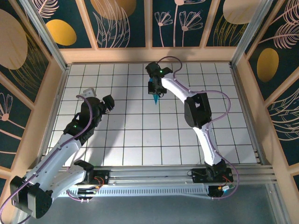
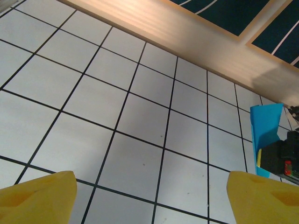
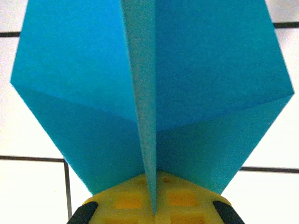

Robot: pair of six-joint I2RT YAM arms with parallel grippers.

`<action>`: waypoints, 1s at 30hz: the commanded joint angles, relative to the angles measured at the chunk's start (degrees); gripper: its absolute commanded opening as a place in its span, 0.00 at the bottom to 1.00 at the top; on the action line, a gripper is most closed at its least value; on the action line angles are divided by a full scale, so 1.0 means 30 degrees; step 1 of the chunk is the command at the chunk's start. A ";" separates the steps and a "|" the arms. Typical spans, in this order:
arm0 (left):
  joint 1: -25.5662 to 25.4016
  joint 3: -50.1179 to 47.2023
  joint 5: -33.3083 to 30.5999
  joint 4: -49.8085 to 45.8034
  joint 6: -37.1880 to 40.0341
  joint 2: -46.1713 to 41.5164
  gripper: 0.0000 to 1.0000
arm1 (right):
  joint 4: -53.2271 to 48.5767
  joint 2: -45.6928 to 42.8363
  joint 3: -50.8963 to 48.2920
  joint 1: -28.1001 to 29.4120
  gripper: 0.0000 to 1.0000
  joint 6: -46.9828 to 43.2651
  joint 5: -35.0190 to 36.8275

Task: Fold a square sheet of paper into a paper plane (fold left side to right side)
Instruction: Place the paper plane at the top-center of the table.

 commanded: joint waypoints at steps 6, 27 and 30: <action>0.0099 0.0107 0.0475 -0.0158 0.0289 0.0452 0.84 | -0.2212 0.2038 0.2258 -0.0318 0.00 -0.0302 -0.0026; 0.0099 0.0815 0.2048 -0.0222 0.0259 0.1716 0.85 | -0.1539 0.2486 0.0928 -0.0494 0.05 -0.0441 -0.0550; 0.0099 0.0863 0.2055 -0.0230 0.0282 0.1716 0.85 | -0.1425 0.2486 0.0717 -0.0492 0.05 -0.0489 -0.0648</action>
